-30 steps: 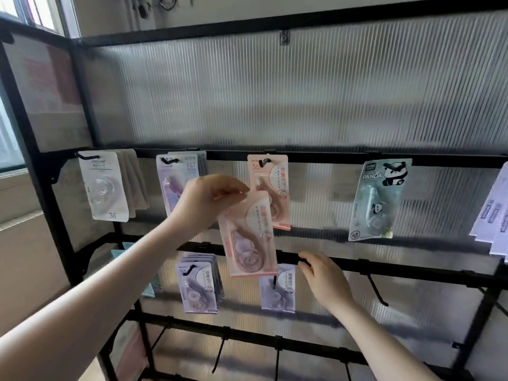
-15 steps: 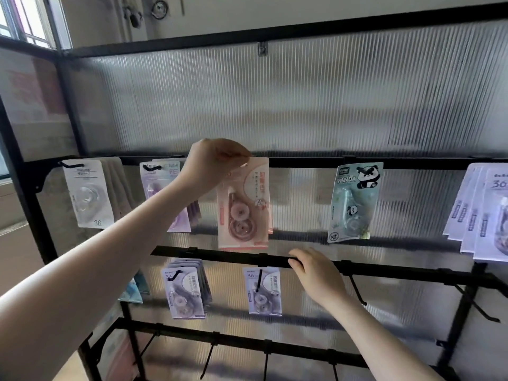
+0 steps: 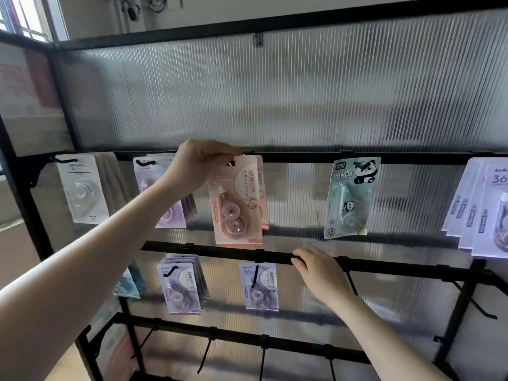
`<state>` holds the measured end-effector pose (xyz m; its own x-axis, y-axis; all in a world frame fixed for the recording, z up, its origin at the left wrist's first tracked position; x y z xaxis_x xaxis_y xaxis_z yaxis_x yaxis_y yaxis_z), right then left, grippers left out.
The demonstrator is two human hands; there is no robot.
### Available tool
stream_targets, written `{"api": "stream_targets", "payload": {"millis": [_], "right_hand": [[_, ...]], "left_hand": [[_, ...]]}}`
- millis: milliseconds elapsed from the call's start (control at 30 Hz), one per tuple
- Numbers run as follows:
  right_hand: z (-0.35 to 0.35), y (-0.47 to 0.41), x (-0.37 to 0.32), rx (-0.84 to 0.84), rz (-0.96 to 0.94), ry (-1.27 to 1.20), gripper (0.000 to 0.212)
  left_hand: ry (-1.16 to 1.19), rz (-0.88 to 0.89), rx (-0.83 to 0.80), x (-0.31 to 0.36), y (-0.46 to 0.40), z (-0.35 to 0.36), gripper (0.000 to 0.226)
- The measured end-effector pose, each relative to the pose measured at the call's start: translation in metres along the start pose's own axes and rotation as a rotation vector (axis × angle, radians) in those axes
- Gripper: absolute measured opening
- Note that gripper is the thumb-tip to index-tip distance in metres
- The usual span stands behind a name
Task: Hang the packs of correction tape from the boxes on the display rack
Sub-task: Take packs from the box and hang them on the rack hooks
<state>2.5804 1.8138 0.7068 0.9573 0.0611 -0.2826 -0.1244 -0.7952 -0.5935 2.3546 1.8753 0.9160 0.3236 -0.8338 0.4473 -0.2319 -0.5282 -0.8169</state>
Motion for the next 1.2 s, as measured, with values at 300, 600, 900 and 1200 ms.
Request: {"api": "stream_targets", "payload": {"millis": [300, 600, 900, 1200], "right_hand": [[0.007, 0.002, 0.005, -0.038, 0.018, 0.032, 0.034], [0.011, 0.006, 0.008, -0.061, 0.025, 0.071, 0.037], [0.014, 0.012, 0.002, -0.082, 0.034, 0.121, 0.036], [0.016, 0.025, -0.011, -0.074, 0.082, 0.263, 0.037]], "left_hand": [[-0.113, 0.077, -0.011, -0.014, -0.008, 0.019, 0.026], [-0.174, 0.124, -0.035, -0.016, -0.012, 0.028, 0.032], [-0.212, 0.138, 0.069, -0.025, 0.001, 0.018, 0.023], [-0.295, 0.066, 0.081, -0.050, 0.070, -0.004, 0.029]]}}
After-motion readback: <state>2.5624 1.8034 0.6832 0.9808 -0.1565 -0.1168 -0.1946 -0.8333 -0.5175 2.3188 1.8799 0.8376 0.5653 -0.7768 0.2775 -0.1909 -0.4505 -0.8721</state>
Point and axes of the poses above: each hand's wrist, its own y-axis away from the middle knuckle, its own z-axis out of the palm, x = y × z, the point moved 4 cm from there along -y, towards the middle knuckle, and after that the axes turned 10 degrees about x, right-handed, at the moved point
